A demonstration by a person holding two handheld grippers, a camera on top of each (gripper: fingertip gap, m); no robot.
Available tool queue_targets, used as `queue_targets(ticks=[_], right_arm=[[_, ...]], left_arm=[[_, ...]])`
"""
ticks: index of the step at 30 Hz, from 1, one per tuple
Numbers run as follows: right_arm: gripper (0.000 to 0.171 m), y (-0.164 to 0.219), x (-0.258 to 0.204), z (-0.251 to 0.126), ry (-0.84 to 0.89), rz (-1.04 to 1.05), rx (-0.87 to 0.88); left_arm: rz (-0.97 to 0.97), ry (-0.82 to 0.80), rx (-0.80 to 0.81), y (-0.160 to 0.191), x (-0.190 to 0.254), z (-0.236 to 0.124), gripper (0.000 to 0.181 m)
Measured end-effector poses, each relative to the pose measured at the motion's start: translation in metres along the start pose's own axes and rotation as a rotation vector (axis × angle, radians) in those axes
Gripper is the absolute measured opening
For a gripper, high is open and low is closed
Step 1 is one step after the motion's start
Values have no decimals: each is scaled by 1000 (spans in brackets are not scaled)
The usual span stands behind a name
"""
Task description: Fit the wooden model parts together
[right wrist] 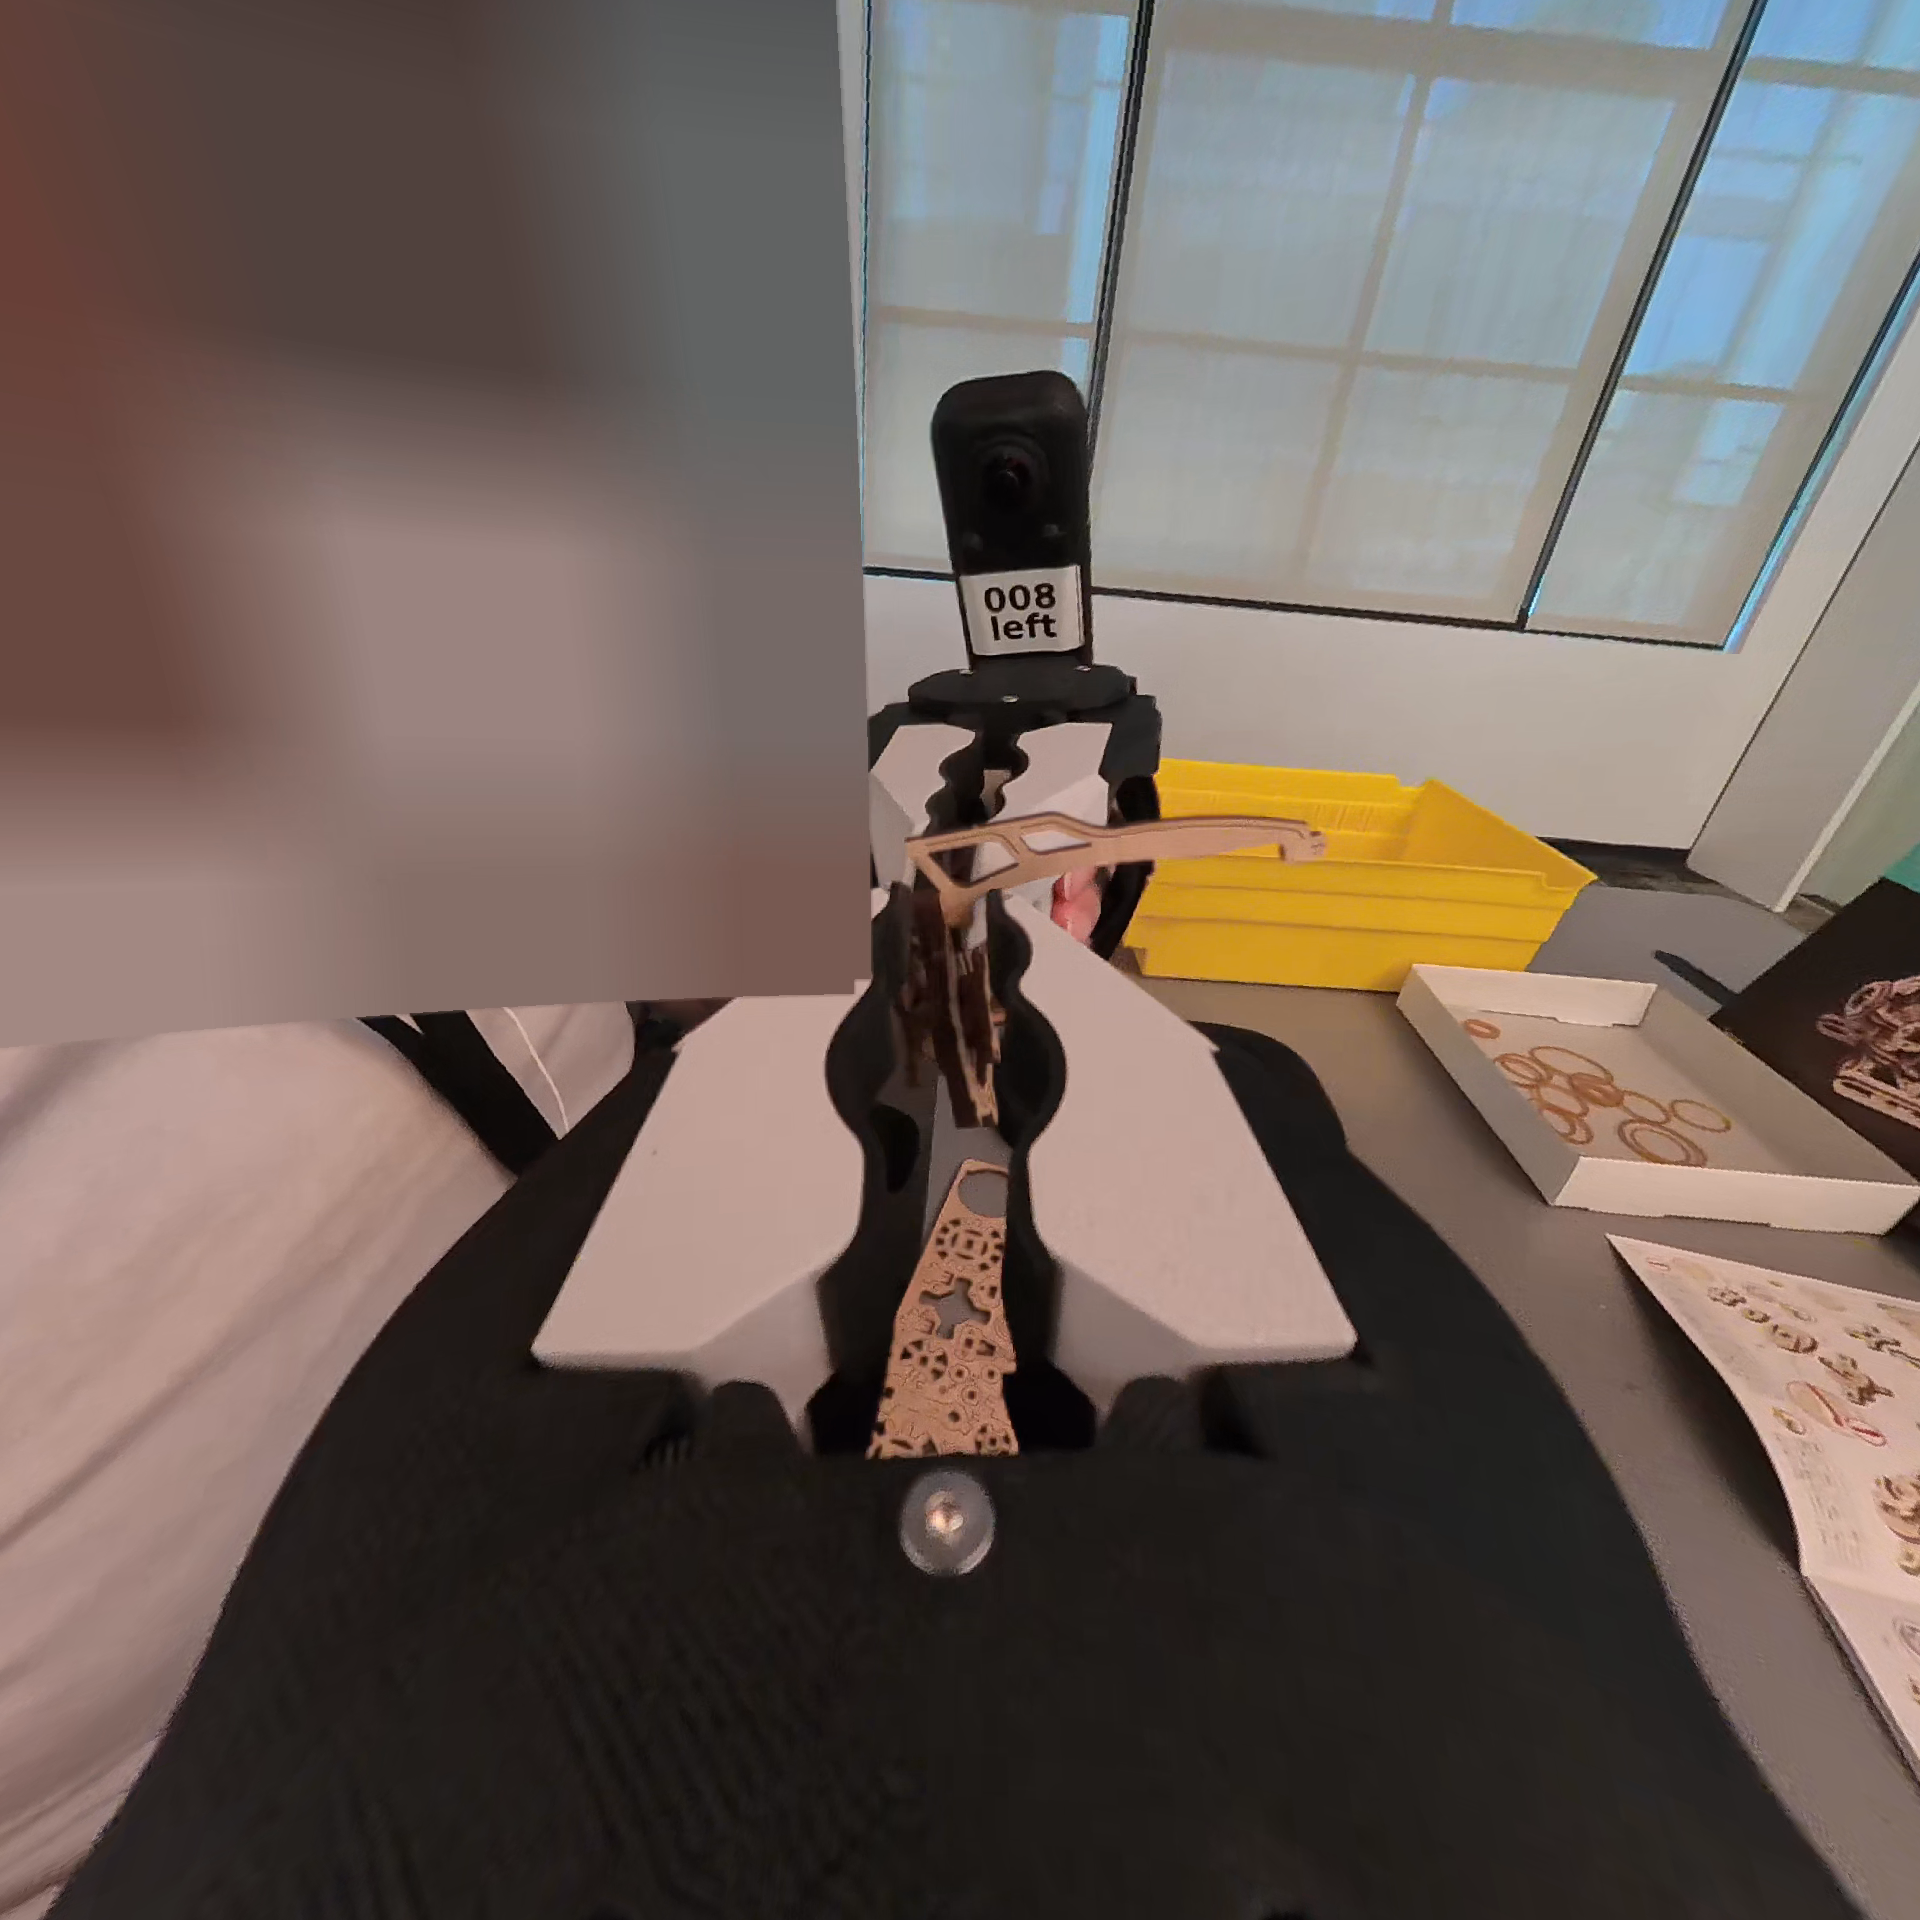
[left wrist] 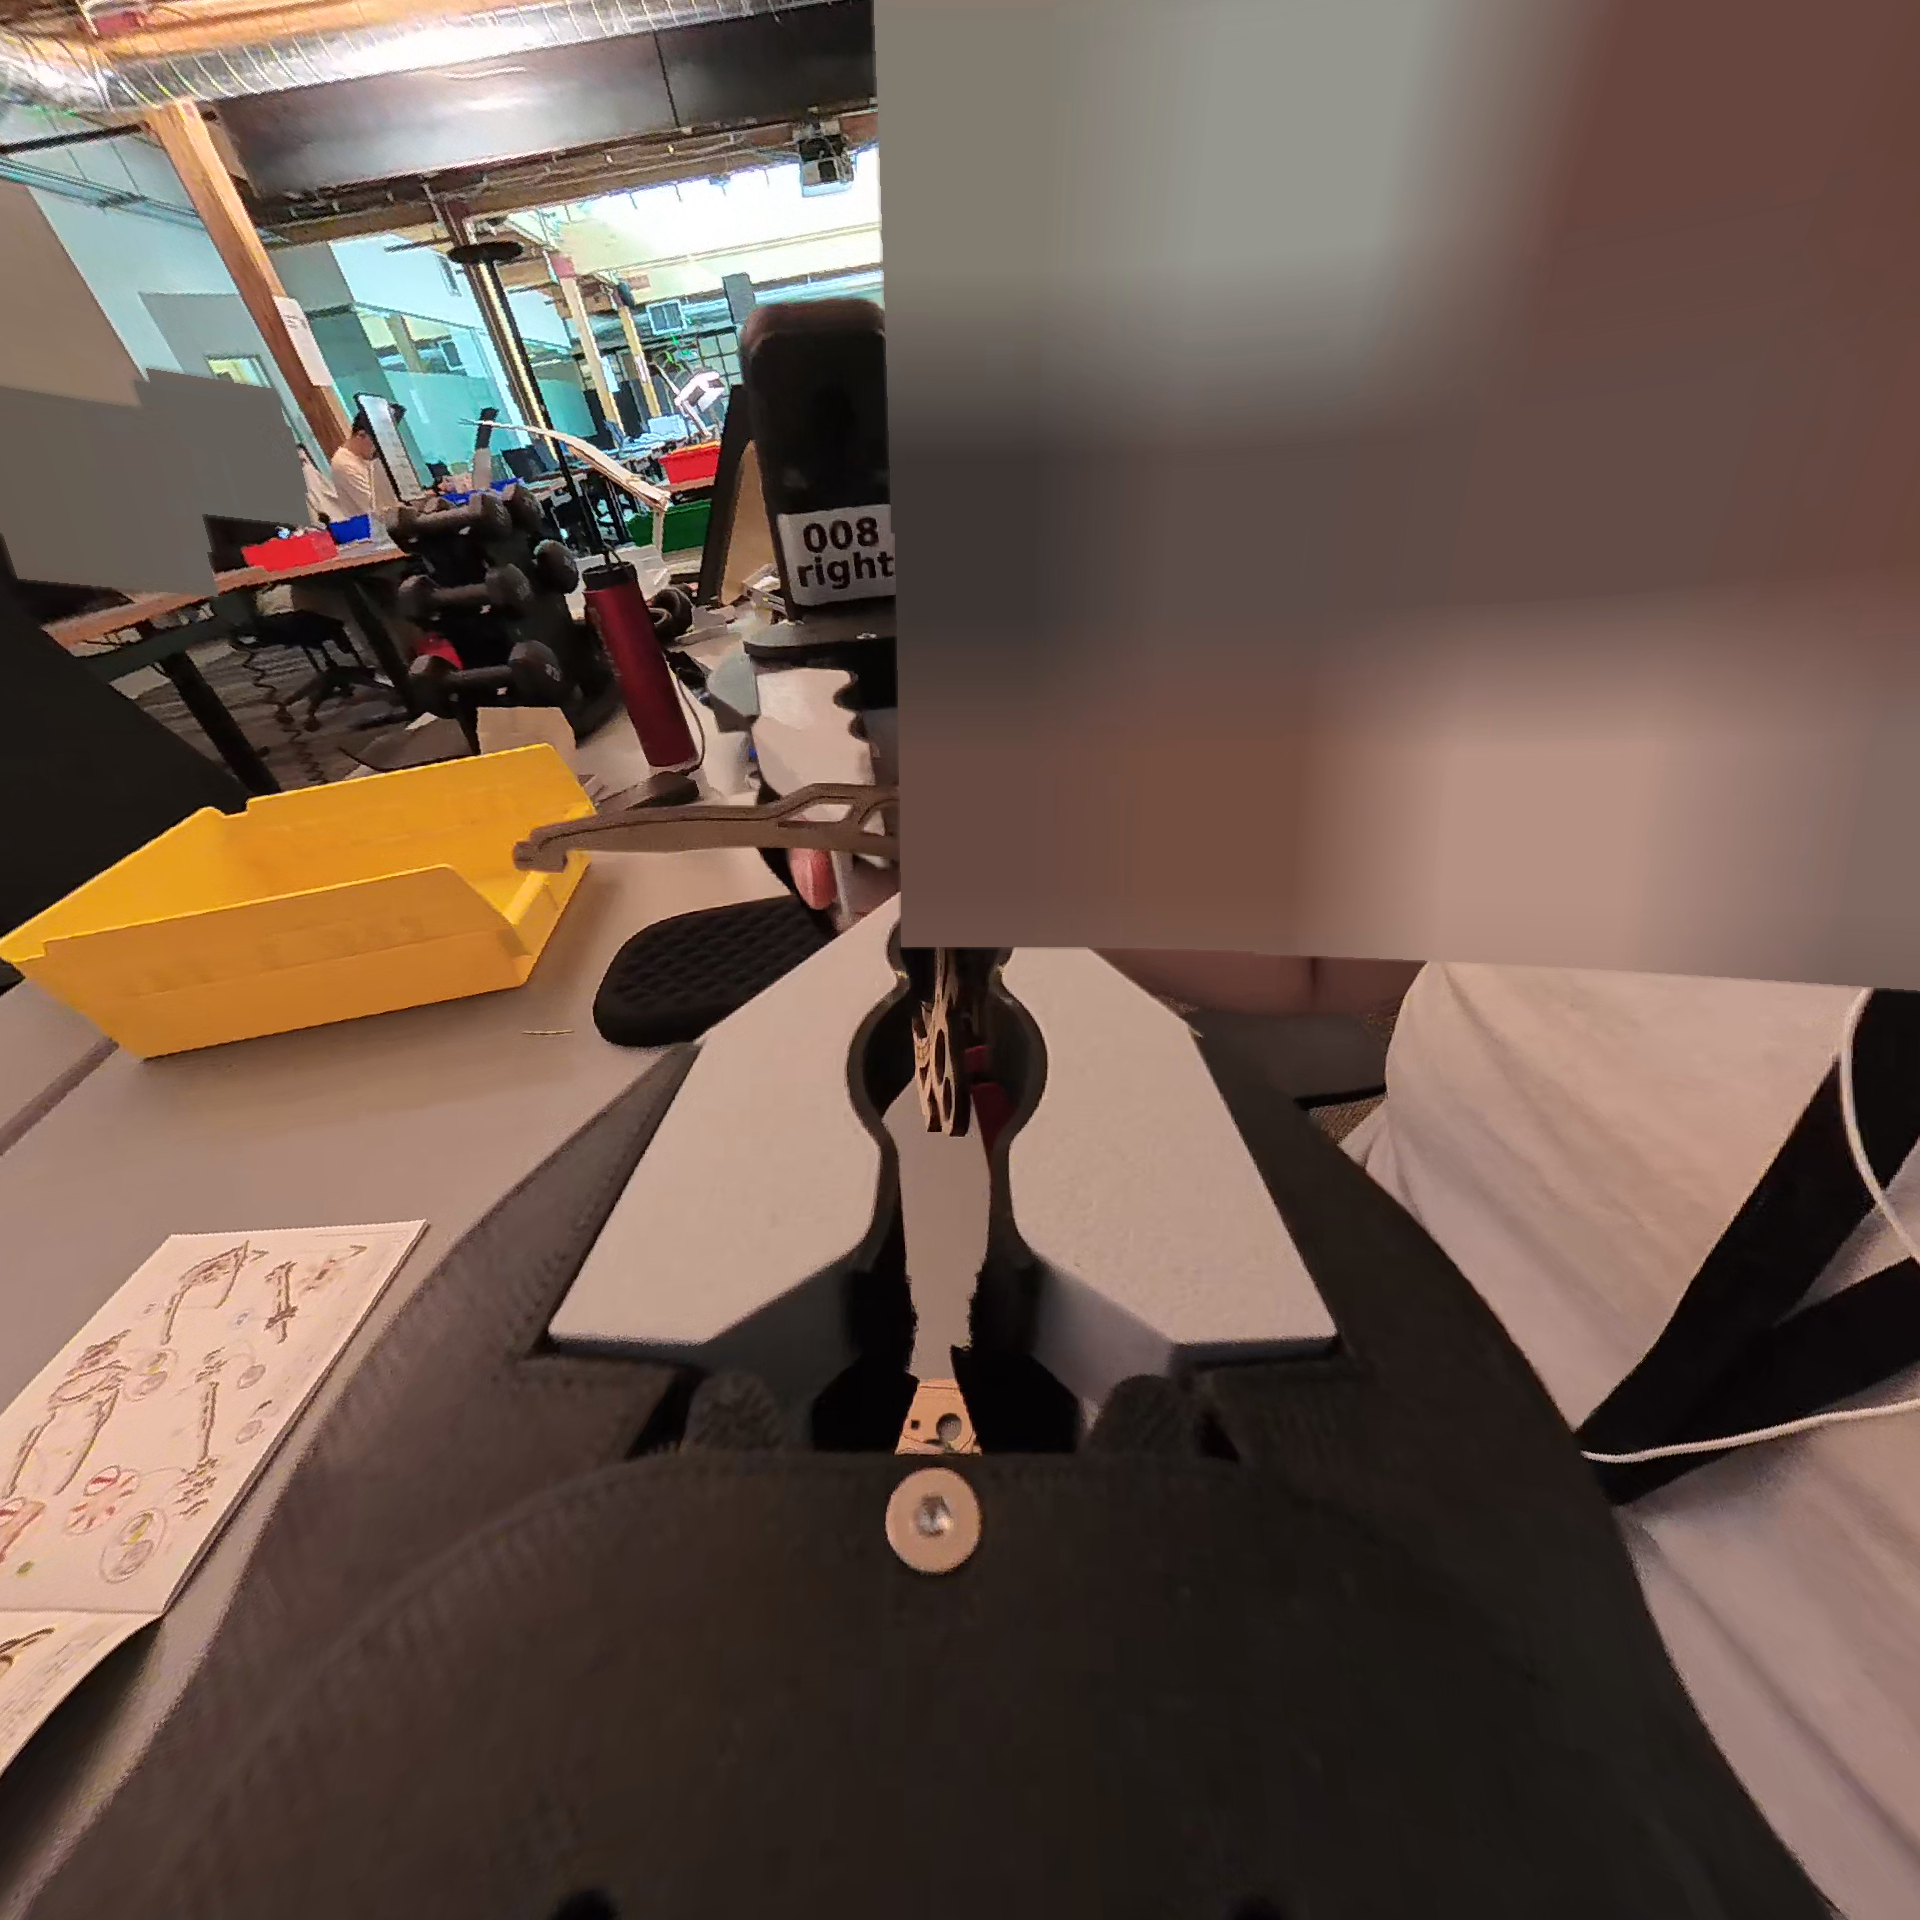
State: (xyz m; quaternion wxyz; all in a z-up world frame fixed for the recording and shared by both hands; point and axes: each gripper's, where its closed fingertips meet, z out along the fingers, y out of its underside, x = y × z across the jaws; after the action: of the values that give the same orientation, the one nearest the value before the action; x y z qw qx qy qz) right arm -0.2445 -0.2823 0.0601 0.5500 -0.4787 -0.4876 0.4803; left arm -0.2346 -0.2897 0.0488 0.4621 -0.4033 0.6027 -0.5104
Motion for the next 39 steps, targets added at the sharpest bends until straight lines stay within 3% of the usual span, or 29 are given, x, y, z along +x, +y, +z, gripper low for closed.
queue_targets(ticks=[25, 29, 39], right_arm=[[8, 2, -4, -4, -21, 10, -23], [3, -2, -5, -7, -23, 2, 19], [8, -3, -2, -9, -9, 10, 59]], left_arm=[[33, 12, -9, 2, 2, 6, 4], [34, -22, 22, -2, -2, 7, 12], [35, -15, 43, -3, -1, 7, 3]])
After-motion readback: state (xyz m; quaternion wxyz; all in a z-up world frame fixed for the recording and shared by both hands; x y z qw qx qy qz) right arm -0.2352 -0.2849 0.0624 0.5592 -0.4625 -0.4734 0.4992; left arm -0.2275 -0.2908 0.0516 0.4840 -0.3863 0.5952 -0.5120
